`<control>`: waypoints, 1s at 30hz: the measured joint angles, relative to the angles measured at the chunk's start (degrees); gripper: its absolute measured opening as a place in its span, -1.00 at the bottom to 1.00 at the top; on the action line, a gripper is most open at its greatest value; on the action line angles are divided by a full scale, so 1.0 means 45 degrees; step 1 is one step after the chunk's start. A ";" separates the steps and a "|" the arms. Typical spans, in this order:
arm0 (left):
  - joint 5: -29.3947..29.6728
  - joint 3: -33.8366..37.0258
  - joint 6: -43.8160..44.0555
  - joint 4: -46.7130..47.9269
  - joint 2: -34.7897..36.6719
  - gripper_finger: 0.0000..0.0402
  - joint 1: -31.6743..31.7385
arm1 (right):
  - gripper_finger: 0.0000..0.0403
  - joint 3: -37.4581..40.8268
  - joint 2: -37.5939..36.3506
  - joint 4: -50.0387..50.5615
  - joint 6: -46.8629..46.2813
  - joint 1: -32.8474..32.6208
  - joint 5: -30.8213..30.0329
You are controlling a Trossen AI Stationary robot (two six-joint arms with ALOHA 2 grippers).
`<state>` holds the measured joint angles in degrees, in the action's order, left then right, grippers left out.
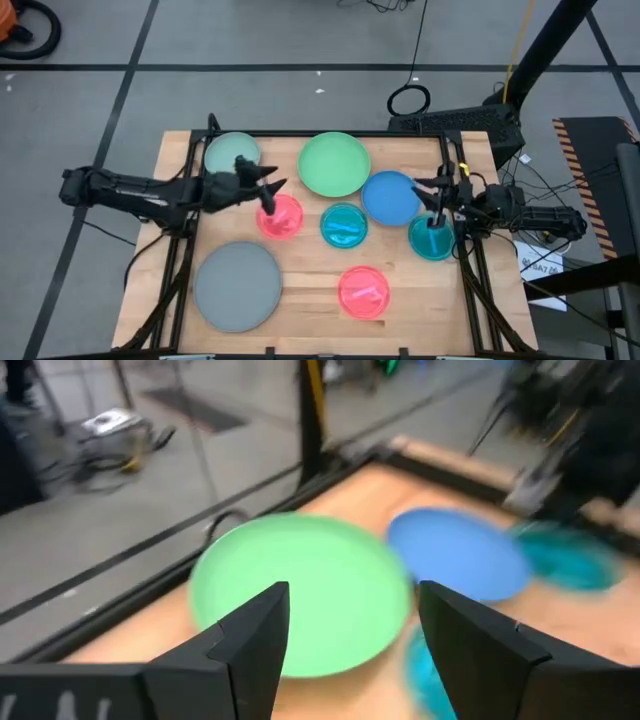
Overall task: Stack plastic plates
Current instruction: Stack the green plate on the gray plate
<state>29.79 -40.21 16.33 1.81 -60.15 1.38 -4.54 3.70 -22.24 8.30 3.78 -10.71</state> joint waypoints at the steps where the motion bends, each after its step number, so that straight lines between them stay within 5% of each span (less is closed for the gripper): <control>1: -0.0167 -0.0324 -0.0158 0.0312 -0.0351 0.13 0.0314 | -0.48 0.0000 0.0045 0.0039 0.0143 0.0002 -0.0208; 12: -0.3311 -0.2538 -0.1633 0.1393 -0.3608 0.13 0.3896 | -0.48 -0.1236 0.1985 0.0725 0.1545 0.0001 -0.1249; 20: -0.4188 -0.3654 -0.2567 0.2336 -0.4526 0.13 0.5862 | -0.48 -0.2335 0.3916 0.2010 0.2358 0.0224 -0.1652; 30: -0.6869 -0.3778 -0.2196 -0.0643 -0.5912 0.13 0.7602 | -0.48 -0.2360 0.5217 0.1530 0.2088 0.1643 -0.1633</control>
<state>-1.12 -57.21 6.44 -1.09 -86.75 35.59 -15.16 27.18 -15.35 17.70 11.17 -18.06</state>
